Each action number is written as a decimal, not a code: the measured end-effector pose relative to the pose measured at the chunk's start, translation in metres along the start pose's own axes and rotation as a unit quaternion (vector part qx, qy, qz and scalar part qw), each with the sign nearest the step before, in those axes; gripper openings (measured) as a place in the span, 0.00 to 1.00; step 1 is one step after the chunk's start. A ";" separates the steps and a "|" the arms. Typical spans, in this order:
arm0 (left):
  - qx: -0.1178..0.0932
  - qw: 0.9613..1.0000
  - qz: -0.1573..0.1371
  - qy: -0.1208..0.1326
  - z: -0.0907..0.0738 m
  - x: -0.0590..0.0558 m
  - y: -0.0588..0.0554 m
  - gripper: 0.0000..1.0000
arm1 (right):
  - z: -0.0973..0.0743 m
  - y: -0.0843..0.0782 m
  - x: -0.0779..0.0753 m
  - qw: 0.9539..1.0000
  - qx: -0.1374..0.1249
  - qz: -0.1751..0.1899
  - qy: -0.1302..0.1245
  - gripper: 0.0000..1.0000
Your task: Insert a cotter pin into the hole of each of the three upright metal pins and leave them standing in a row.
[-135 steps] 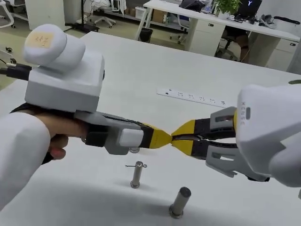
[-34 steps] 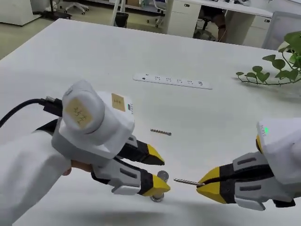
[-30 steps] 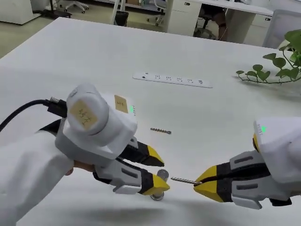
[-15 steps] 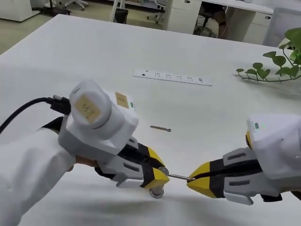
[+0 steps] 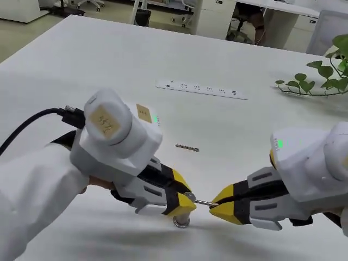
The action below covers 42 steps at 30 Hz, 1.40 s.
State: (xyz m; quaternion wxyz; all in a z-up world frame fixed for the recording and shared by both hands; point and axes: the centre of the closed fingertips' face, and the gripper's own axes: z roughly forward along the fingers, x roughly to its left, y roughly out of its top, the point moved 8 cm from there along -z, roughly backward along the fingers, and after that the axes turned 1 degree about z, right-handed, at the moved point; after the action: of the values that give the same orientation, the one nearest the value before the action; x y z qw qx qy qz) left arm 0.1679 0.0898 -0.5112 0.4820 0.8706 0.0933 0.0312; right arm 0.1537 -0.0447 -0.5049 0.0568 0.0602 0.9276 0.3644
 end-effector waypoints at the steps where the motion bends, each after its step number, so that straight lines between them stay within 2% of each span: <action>1: 0.000 1.000 0.000 0.000 0.000 0.000 0.000 0.09 | 0.001 0.001 0.000 1.000 0.000 -0.003 0.003 0.00; 7: 0.000 1.000 -0.009 0.002 0.001 0.000 0.000 0.10 | 0.009 0.012 -0.003 0.999 0.002 -0.031 0.020 0.00; 12: 0.001 1.000 -0.008 0.001 0.001 -0.001 0.001 0.10 | 0.012 0.012 -0.004 0.998 0.012 -0.044 0.033 0.00; 13: 0.002 1.000 -0.009 0.001 0.001 -0.001 0.001 0.10 | 0.013 0.012 -0.005 0.998 0.012 -0.055 0.037 0.00; 21: 0.004 0.999 -0.042 0.007 0.001 -0.001 0.001 0.10 | 0.016 0.010 -0.007 0.998 0.011 -0.056 0.041 0.01; 24: 0.005 1.000 -0.029 0.008 0.001 -0.001 0.002 0.10 | 0.019 0.010 -0.006 0.998 0.013 -0.049 0.041 0.05; 27: 0.005 1.000 -0.009 0.010 0.001 -0.002 0.003 0.11 | 0.021 0.009 -0.005 0.998 0.017 -0.050 0.045 0.14; 29: -0.004 1.000 -0.003 0.018 -0.002 -0.001 0.006 0.16 | 0.021 0.008 -0.005 0.998 0.018 -0.050 0.046 0.18; 33: -0.018 0.999 -0.001 0.039 -0.015 0.007 0.011 0.32 | 0.020 0.008 -0.007 0.999 0.008 -0.036 0.039 0.20; 36: -0.033 0.998 -0.006 0.057 -0.026 0.014 0.013 0.35 | 0.017 0.008 -0.008 0.999 0.000 -0.028 0.034 0.23; 39: -0.055 0.995 -0.018 0.086 -0.040 0.024 0.016 0.38 | 0.013 0.010 -0.009 1.000 -0.015 -0.013 0.023 0.26; 42: -0.066 0.991 -0.025 0.115 -0.057 0.036 0.013 0.47 | 0.007 0.010 -0.009 1.000 -0.029 0.003 0.012 0.28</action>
State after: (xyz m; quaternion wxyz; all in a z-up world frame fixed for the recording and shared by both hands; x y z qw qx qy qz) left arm 0.1971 0.1373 -0.4713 0.5247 0.8251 0.1678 0.1251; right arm 0.1641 -0.0339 -0.5025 0.0461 0.0568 0.9171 0.3919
